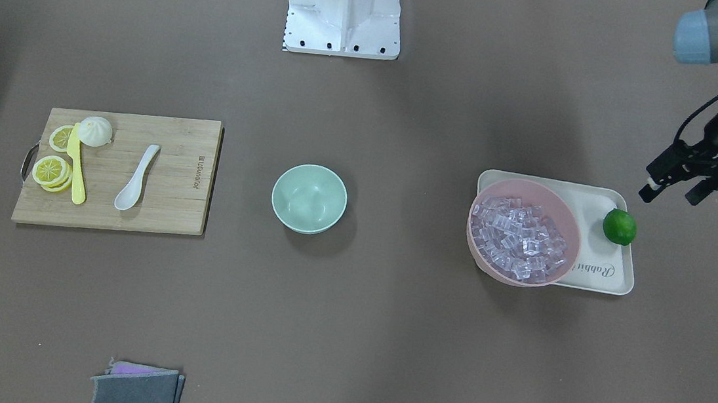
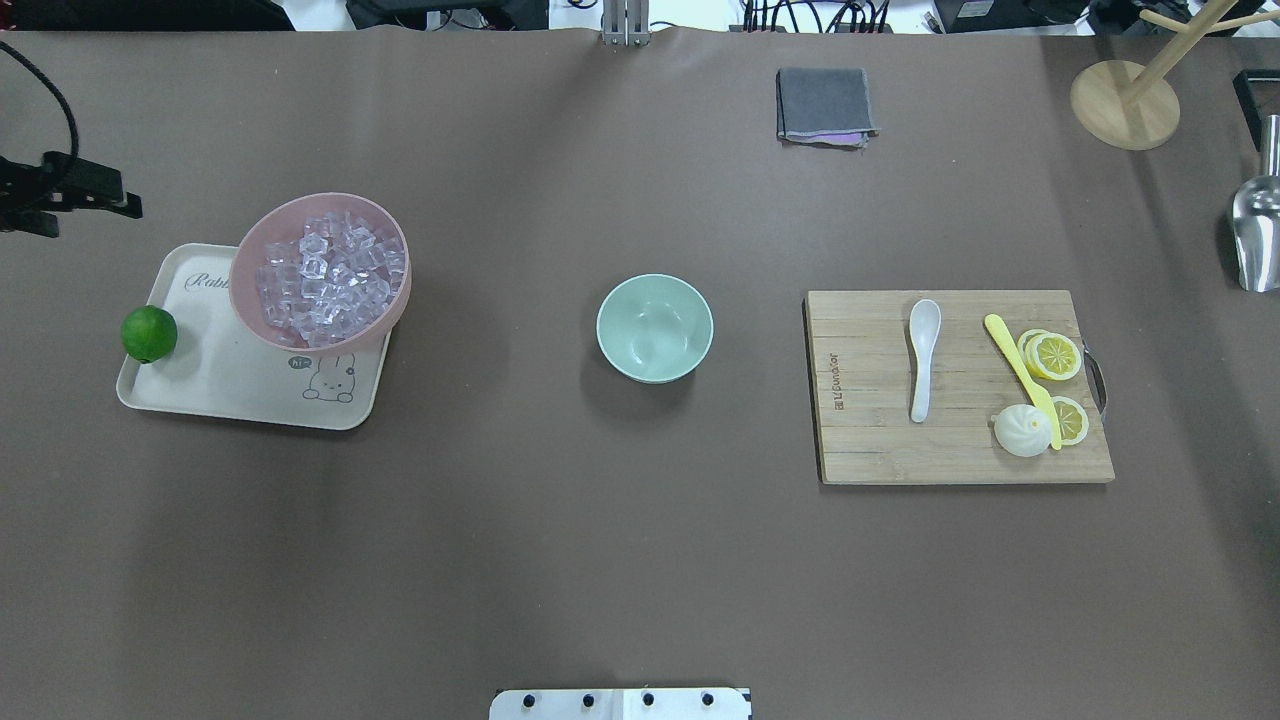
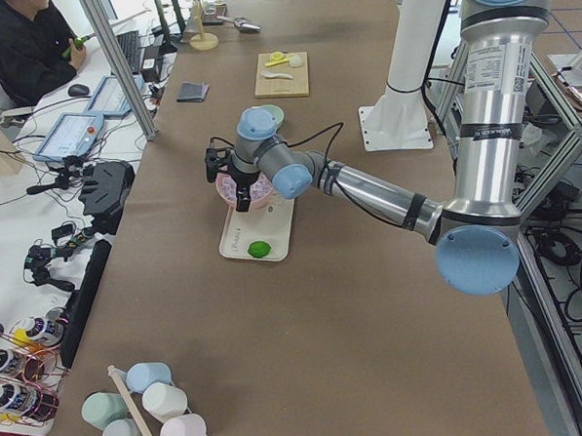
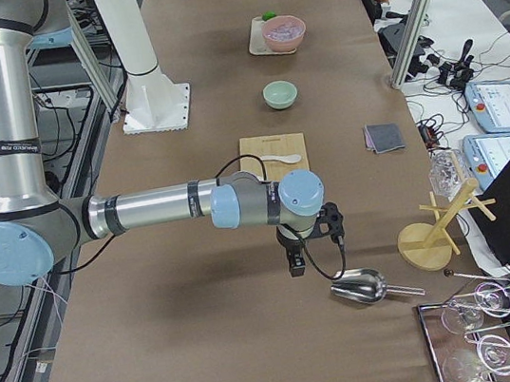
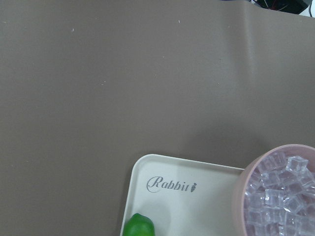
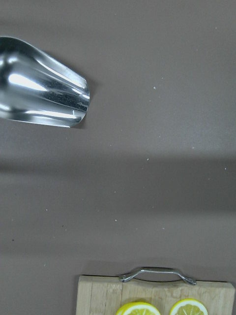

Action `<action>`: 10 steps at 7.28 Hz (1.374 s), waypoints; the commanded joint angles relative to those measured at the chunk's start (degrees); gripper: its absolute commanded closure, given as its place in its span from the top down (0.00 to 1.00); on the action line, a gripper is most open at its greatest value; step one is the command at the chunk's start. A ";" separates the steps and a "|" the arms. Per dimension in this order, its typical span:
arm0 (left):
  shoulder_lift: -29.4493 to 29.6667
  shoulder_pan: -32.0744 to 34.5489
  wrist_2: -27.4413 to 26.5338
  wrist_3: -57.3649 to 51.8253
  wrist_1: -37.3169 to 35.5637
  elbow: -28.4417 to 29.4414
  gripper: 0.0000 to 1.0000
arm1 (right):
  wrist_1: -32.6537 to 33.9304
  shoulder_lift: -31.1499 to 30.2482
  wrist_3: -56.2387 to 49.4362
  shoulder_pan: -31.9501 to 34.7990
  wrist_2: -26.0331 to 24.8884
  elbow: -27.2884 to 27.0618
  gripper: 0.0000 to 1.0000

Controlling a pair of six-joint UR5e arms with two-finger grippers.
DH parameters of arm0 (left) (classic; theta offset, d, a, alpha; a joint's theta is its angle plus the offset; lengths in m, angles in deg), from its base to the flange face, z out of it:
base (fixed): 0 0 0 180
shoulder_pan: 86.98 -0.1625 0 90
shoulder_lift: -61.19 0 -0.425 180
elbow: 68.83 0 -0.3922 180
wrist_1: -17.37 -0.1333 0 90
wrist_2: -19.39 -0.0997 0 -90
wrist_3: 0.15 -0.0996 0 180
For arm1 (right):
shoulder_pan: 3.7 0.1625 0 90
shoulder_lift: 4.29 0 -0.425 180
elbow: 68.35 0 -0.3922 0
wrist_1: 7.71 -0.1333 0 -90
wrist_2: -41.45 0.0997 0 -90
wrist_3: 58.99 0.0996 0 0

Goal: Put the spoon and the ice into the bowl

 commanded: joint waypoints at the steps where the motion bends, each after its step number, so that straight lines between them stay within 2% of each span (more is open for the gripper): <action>1: 3.96 -4.51 -1.50 3.70 -1.22 -0.07 0.98 | -0.07 0.06 0.09 -0.02 0.13 -0.01 1.00; 5: 9.49 -13.92 -6.59 3.97 -1.50 2.29 0.97 | -0.24 0.68 0.09 -0.98 0.49 -1.15 1.00; 6: 10.64 -14.54 -6.77 3.88 -1.32 3.78 0.93 | -0.16 0.77 0.10 -0.90 0.66 -1.15 1.00; 8: 11.79 -15.25 -7.38 3.70 -1.06 5.90 0.78 | -0.59 0.07 -0.08 -0.90 1.19 -0.80 1.00; 10: 12.58 -16.47 -8.26 3.79 -0.97 6.43 0.78 | -0.95 -0.02 0.01 -0.90 2.41 -0.97 1.00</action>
